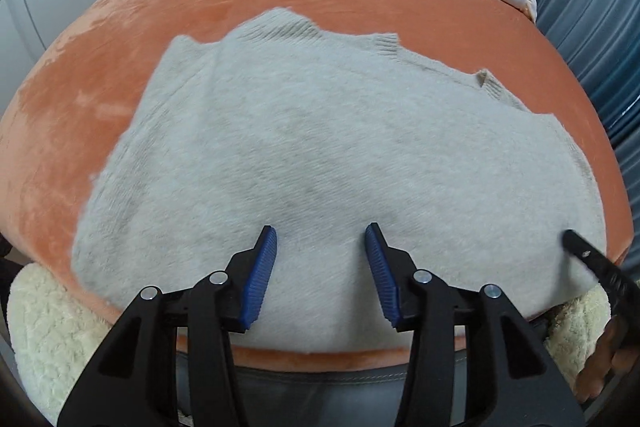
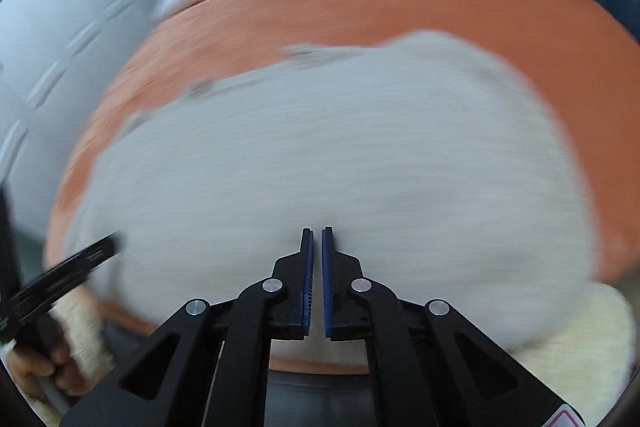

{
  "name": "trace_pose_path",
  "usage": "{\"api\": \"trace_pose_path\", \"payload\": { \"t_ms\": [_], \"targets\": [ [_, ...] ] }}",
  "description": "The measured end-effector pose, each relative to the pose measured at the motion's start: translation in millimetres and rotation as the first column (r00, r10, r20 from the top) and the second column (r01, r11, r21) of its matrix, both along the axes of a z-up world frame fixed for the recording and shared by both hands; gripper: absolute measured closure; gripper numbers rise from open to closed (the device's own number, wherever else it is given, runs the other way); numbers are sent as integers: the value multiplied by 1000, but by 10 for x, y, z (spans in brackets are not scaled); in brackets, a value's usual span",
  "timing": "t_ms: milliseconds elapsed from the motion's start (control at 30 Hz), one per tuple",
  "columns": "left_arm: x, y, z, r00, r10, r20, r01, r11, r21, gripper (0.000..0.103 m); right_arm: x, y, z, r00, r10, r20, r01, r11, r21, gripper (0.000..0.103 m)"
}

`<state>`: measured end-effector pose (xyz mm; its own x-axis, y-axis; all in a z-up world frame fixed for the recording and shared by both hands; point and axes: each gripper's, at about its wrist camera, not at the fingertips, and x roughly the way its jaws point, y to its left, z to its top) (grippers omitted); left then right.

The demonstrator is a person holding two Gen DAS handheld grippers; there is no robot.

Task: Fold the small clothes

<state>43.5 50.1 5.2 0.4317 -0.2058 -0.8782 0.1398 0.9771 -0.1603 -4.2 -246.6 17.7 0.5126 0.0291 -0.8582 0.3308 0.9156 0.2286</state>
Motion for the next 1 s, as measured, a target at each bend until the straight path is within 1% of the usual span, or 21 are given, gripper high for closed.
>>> {"api": "trace_pose_path", "payload": {
  "t_ms": [33, 67, 100, 133, 167, 233, 267, 300, 367, 433, 467, 500, 567, 633, 667, 700, 733, 767, 800, 900, 1000],
  "targets": [
    [-19, 11, -17, 1000, 2, 1, -2, 1000, 1, 58, -104, -277, -10, 996, -84, -19, 82, 995, -57, 100],
    [-25, 16, -27, 1000, 0, 5, 0, 1000, 7, 58, -181, -462, -33, 990, -135, -28, 132, 988, -81, 103],
    [-45, -2, -31, 1000, -5, 11, 5, 1000, 19, 58, -266, -657, -69, 984, -174, -30, 173, 984, -45, 103],
    [-43, -8, -36, 1000, -9, 17, 8, 999, 32, 58, -346, -822, -104, 978, -207, -35, 208, 978, 20, 103],
    [-51, -30, -37, 1000, -11, 21, 10, 999, 47, 58, -421, -933, -101, 970, -241, -39, 243, 969, 49, 103],
    [-74, -60, -16, 1000, -10, 20, 9, 998, 58, 59, -507, -955, -46, 964, -264, -29, 265, 964, 13, 101],
    [-84, -54, -6, 1000, -9, 18, 8, 999, 52, 59, -556, -943, 0, 964, -266, -6, 266, 964, 25, 94],
    [-104, -53, 7, 1000, -8, 17, 7, 999, 48, 59, -575, -881, 41, 968, -252, 13, 251, 967, 40, 92],
    [-116, -42, 0, 1000, -9, 17, 8, 998, 59, 59, -518, -709, 56, 979, -202, 14, 202, 979, 4, 92],
    [-141, -34, -11, 1000, -7, 18, 6, 998, 63, 59, -408, -589, -115, 983, -168, -69, 164, 985, -49, 92],
    [-153, -37, -13, 1000, -8, 21, 6, 998, 67, 59, -347, -608, -253, 978, -167, -127, 165, 986, -27, 92],
    [-163, -41, -17, 1000, -9, 22, 8, 997, 72, 59, -354, -637, -259, 975, -184, -129, 184, 983, -10, 92],
    [-186, -52, -22, 999, -18, 30, 15, 996, 87, 58, -396, -636, -107, 975, -202, -88, 203, 979, -2, 91],
    [-210, -58, -34, 999, -21, 34, 17, 995, 96, 58, -419, -565, -4, 980, -192, -49, 192, 981, -8, 91],
    [-217, -62, -35, 999, -22, 37, 18, 995, 100, 58, -414, -520, 3, 983, -178, -54, 177, 984, -25, 91],
    [-224, -67, -36, 999, -23, 39, 19, 994, 104, 58, -410, -490, -27, 984, -166, -70, 163, 986, -45, 91],
    [-230, -70, -36, 999, -25, 41, 21, 994, 108, 58, -390, -460, -127, 982, -156, -108, 150, 987, -65, 91],
    [-234, -71, -33, 999, -26, 42, 22, 994, 109, 58, -335, -433, -229, 977, -149, -152, 141, 988, -60, 93],
    [-241, -65, -29, 999, -26, 40, 21, 994, 106, 58, -336, -436, -278, 973, -154, -172, 147, 988, -49, 94],
    [-288, -14, -7, 999, -23, 39, 19, 996, 90, 58, -417, -426, -104, 979, -171, -107, 170, 985, -22, 90],
    [-319, 56, -19, 999, -12, 33, 9, 997, 73, 58, -479, -362, 13, 986, -162, -51, 163, 986, 27, 90]
  ]
}}
